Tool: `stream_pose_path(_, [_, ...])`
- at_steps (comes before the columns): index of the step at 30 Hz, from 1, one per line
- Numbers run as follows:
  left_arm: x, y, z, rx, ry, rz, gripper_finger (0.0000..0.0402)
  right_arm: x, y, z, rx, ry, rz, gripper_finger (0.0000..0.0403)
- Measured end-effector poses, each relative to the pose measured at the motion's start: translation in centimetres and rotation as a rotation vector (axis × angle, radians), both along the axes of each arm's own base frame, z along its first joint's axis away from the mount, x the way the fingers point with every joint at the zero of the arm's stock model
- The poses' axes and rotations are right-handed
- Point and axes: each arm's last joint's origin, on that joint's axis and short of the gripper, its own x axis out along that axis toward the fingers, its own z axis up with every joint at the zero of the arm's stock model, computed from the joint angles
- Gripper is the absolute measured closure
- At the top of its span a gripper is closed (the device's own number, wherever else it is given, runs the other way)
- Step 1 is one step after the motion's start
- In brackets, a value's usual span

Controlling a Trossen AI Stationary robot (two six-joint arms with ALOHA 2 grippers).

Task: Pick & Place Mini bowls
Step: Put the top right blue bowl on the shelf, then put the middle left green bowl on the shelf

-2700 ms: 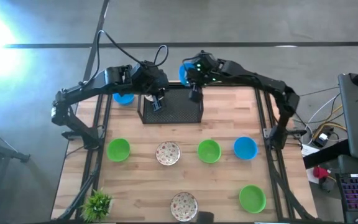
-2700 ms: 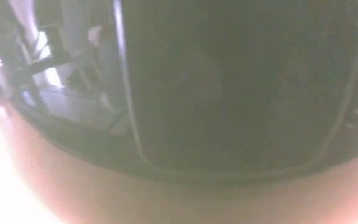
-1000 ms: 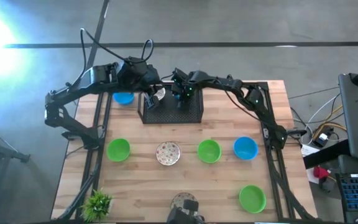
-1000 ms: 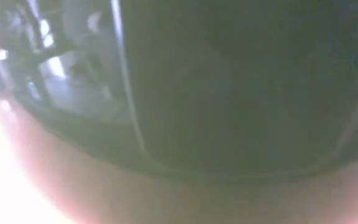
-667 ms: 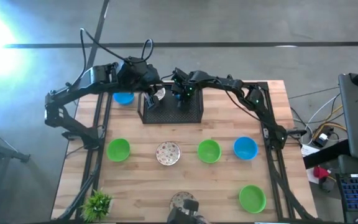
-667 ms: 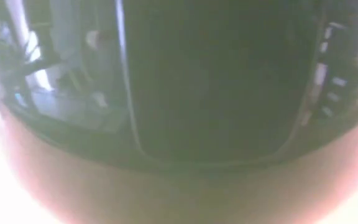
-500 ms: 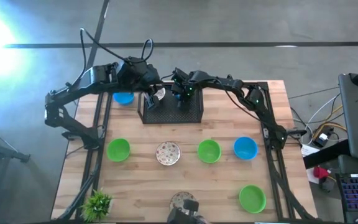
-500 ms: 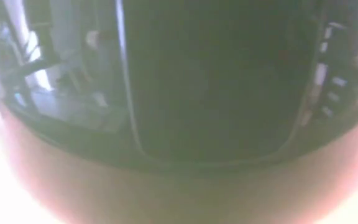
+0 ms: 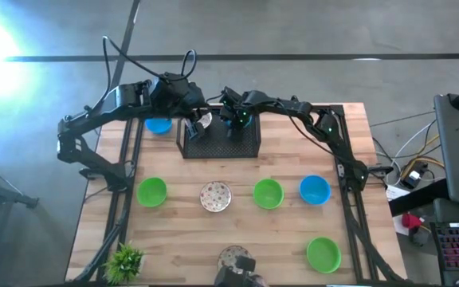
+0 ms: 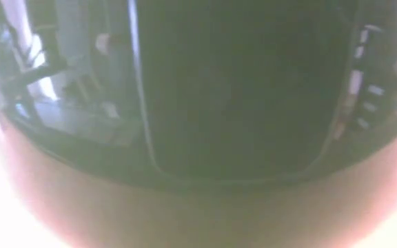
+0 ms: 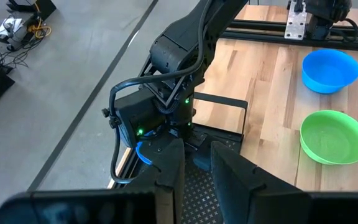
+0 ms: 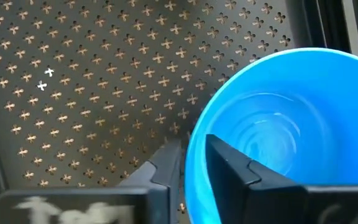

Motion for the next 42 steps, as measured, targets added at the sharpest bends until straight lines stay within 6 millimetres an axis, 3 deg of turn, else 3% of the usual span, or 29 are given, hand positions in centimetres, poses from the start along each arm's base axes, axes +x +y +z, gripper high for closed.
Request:
stream_pose_path(6, [0.0, 0.0, 0.0, 0.0, 0.0, 0.0, 0.0326, -0.3, 0.2, 0.4, 0.014, 0.028, 0.006, 0.029])
stream_pose_path(13, [0.0, 0.0, 0.0, 0.0, 0.0, 0.0, 0.0326, -0.4, 0.3, 2.3, 0.026, 0.053, 0.01, 0.0291])
stream_pose_path(28, [-0.5, -0.1, -0.7, -0.034, 0.081, 0.009, 0.0326, -0.8, 0.8, 9.9, -0.015, -0.04, -0.002, 0.0315])
stream_pose_path(42, [-2.4, -0.6, -1.7, -0.174, 0.21, 0.108, 0.0326, -3.7, 5.1, 18.6, -0.104, -0.202, 0.069, 0.0339])
